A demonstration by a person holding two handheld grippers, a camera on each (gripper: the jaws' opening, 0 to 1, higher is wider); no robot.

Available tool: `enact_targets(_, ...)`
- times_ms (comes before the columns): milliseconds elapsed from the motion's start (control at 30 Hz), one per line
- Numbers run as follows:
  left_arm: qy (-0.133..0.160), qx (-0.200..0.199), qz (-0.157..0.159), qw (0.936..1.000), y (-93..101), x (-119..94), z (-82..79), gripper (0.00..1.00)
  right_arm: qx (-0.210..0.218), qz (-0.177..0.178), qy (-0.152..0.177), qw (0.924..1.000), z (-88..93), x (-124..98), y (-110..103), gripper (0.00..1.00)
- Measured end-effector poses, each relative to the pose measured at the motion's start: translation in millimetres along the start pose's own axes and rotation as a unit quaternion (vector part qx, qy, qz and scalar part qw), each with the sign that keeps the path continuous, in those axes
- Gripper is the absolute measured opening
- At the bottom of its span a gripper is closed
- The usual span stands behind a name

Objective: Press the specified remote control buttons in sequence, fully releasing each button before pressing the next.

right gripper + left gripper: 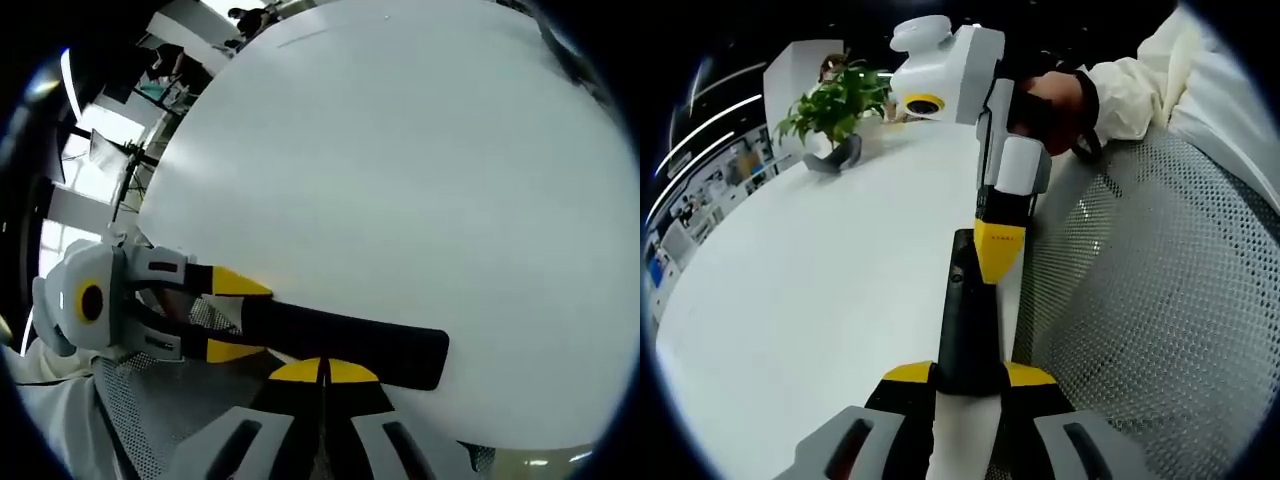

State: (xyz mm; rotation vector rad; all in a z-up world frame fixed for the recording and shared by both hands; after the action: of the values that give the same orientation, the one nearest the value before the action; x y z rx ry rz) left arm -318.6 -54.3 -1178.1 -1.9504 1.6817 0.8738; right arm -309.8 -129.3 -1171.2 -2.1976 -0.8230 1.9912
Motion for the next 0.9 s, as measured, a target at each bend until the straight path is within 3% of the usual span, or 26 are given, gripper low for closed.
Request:
enact_targets(267,-0.001,0.001,-0.001,1.0,-0.1,0.0,-0.2,0.24,0.013,-0.032,0.008,0.9994,-4.8,-1.1,-8.7,0.0)
enact_targets(467,-0.001,0.001,-0.001,1.0,-0.2,0.1,-0.1,0.24,-0.007,-0.019,0.02,0.9996,-9.2,1.4,-7.3,0.0)
enact_targets(900,0.0,0.001,0.0,1.0,-0.6,0.5,-0.2,0.24,-0.007,-0.02,0.028,0.9994,-11.8,2.0,-7.8,0.0)
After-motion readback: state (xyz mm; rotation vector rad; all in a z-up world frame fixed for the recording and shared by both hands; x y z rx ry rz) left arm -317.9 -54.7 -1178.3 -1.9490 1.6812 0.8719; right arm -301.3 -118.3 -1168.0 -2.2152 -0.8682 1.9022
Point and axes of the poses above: the point that each gripper's makers call its tool centre point, and the gripper's own axes: x roughly forward along the fingers, y roughly to its right, z roughly out of its underside, the point moved 2 cm from there along -x, roughly backward along the fingers, and after that the axes turned 7 degrees about z, right-handed, at the moved point
